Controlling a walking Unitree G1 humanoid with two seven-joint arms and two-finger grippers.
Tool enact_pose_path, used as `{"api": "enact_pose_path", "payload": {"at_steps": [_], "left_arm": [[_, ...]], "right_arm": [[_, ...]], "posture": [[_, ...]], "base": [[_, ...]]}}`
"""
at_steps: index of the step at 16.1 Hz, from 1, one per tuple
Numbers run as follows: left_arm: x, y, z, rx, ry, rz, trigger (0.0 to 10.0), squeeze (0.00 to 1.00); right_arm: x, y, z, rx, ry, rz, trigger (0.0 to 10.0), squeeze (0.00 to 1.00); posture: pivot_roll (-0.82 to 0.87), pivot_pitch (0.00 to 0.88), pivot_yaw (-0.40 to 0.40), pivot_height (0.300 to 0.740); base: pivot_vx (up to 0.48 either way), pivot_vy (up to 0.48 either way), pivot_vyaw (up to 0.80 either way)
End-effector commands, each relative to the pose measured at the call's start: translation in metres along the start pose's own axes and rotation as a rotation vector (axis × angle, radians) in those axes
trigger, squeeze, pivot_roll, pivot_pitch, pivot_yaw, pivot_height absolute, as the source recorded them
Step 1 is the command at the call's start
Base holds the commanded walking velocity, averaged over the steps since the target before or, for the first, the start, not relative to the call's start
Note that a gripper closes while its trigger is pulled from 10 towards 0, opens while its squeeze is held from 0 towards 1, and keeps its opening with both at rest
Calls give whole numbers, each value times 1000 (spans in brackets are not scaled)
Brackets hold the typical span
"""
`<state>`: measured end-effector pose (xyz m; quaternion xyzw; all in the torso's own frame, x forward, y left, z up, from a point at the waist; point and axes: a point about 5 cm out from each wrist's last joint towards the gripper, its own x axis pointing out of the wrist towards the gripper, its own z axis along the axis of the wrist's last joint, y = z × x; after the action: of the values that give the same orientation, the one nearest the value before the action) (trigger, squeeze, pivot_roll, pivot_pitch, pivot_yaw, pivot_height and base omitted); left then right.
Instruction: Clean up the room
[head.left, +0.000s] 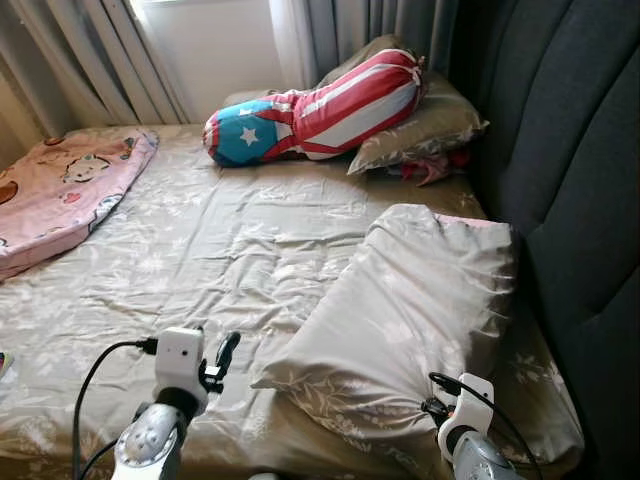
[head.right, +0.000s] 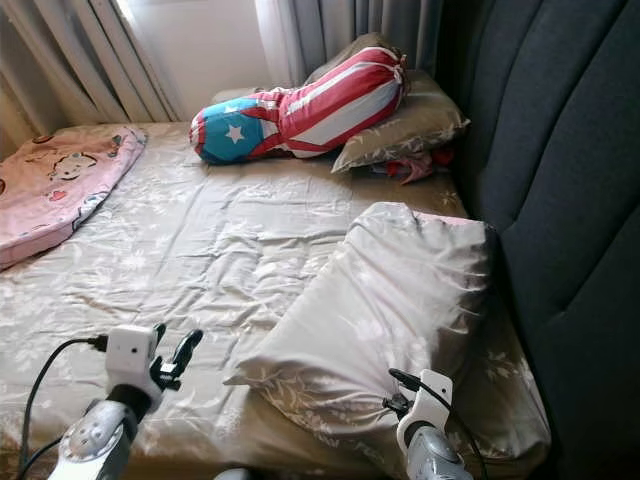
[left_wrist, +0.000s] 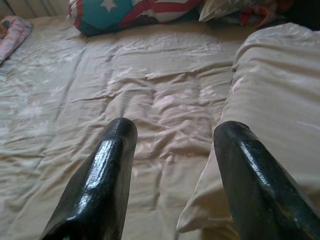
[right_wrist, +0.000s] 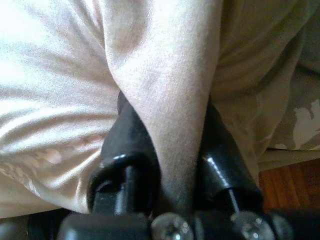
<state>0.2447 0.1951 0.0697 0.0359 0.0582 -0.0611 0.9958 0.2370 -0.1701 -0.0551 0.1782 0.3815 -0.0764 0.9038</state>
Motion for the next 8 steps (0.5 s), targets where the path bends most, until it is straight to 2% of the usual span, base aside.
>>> {"api": "enact_pose_path", "payload": {"at_steps": [1,4,5,6,7,8], "left_arm": [[2,0,0,11,-2,0,10000,0],[8,-1,-1,7,-7,6,10000,0],[9,-1,-2,4,-10,10,10000,0],[10,-1,-2,4,-10,11,10000,0],[10,-2,-3,2,-10,11,10000,0],[11,-3,-4,-1,-9,11,10000,0]], "right_arm": [[-2,-1,-17,8,66,-8,0,0],[-3,-17,-2,11,3,-66,0,0],[-6,-40,11,26,-51,-145,0,0],[-7,-47,15,30,-65,-167,0,0],[-10,-60,23,29,-91,-212,0,0],[-16,-80,36,7,-135,-281,0,0]], "posture": [[86,0,61,660],[67,0,59,660],[46,0,59,660],[46,0,59,660],[41,0,58,660],[31,0,56,660]], "base": [[0,0,0],[0,0,0],[0,0,0],[0,0,0],[0,0,0],[0,0,0]]}}
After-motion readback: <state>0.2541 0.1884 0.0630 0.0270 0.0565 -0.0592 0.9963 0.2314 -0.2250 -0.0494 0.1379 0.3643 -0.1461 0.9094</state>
